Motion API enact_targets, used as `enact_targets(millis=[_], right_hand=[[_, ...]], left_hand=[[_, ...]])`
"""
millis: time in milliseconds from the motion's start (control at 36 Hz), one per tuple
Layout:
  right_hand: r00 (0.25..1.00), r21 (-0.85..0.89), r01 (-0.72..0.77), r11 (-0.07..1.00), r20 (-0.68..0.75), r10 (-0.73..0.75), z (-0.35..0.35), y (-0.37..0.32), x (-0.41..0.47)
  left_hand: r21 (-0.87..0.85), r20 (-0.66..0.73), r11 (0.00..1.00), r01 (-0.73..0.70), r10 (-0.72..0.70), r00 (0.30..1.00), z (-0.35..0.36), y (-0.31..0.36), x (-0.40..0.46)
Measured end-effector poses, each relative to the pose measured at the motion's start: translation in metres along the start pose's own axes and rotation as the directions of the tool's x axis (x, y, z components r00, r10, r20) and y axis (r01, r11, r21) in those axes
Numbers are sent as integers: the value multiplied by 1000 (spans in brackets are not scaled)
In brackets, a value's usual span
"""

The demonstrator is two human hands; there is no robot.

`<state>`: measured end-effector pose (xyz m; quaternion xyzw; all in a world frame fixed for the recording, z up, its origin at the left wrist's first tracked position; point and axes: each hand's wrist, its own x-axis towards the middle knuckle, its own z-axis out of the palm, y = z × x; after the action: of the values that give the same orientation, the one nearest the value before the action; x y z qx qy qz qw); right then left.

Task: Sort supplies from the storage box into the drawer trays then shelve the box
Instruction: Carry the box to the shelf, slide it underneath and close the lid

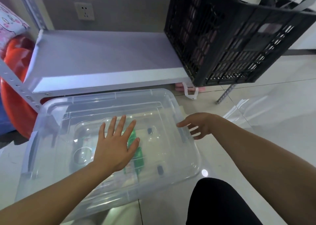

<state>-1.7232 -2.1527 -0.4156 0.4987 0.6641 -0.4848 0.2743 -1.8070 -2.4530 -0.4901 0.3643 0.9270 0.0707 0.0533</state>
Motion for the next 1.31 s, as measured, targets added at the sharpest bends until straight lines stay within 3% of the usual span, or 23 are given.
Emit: enact_targets(millis=[139,306,417,750,861,944,1056,1111,1194,1250,1306], right_hand=[[990,-103,-18,995,-138,4,7,-17,-3],[984,9,25,1000,-178,-23,16,-11,0],[961,-58,108,992,-251,-119,24,-14,2],[921,-79,154,985,-350,-172,32,-4,-3],[815,-76,295,952,-500,-293,49,13,-15],[723,-316,295,902,-544,-427,76,38,-29],[573,-514,466,720,-444,-688,115,82,-62],[517,-451,567,690,-457,-724,127,100,-77],[575,-197,608,769,-558,-598,133,115,-85],[698,153,597,788,-584,-415,133,119,-86],[826,508,509,695,-516,-228,137,122,-85]], left_hand=[[-12,-2,1000,-5,5,1000,0,-1,0],[-22,-4,1000,-4,4,1000,1,-2,1],[-29,-7,1000,-7,7,1000,0,-3,1],[-37,44,999,-26,27,999,-13,-3,4],[-83,237,992,-95,112,965,-39,-15,11],[-107,373,991,-80,115,921,-71,-34,2],[-166,268,986,-7,52,962,-97,-68,-49],[-223,129,972,77,-49,990,-100,-86,-81],[-320,-57,899,298,-333,941,-88,-112,-131],[-521,-112,743,420,-548,829,-74,-124,-161],[-748,-19,443,494,-759,651,-58,-128,-186]])
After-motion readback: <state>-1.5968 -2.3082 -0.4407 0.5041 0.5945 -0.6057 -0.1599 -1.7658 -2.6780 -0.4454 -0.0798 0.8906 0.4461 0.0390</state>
